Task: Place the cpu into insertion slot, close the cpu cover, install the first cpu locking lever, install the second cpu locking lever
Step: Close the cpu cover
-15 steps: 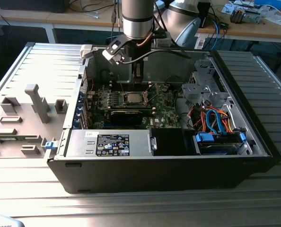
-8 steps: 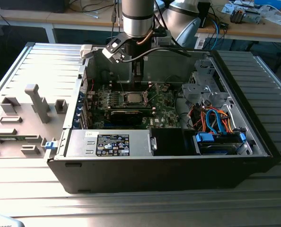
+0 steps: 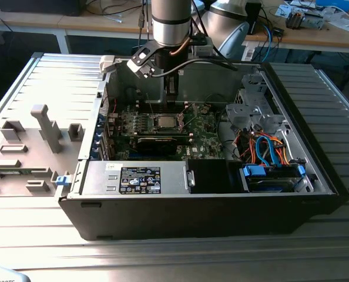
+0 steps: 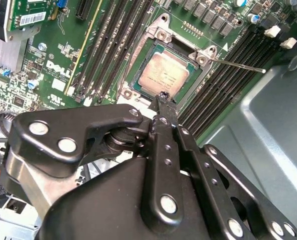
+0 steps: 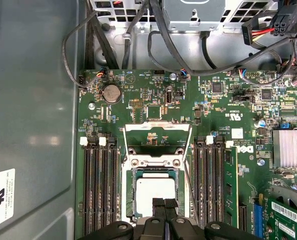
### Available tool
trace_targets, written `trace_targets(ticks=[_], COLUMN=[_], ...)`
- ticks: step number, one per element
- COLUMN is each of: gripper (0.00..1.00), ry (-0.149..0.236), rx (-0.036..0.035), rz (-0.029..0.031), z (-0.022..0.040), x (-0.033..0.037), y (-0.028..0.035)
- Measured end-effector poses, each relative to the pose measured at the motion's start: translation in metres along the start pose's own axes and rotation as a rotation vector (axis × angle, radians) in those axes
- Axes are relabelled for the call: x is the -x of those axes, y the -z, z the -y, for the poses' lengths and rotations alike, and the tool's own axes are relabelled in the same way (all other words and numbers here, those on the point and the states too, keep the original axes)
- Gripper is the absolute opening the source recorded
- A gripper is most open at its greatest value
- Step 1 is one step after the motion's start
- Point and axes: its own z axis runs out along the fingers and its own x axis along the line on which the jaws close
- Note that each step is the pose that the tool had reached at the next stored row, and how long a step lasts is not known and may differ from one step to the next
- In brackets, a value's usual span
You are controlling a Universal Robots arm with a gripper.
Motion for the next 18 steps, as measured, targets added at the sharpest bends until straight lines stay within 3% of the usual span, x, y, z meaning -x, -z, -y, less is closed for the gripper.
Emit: trace_targets(ticks=[7,18], gripper=[0.11,0.11], ry=[0.0,0.0], rx=[-0.0001,-0.0001], rz=[0.0002,0.0001], z=[0.0,-0.0005], x=[0.0002,0.0003], y=[0.0008,0.0089])
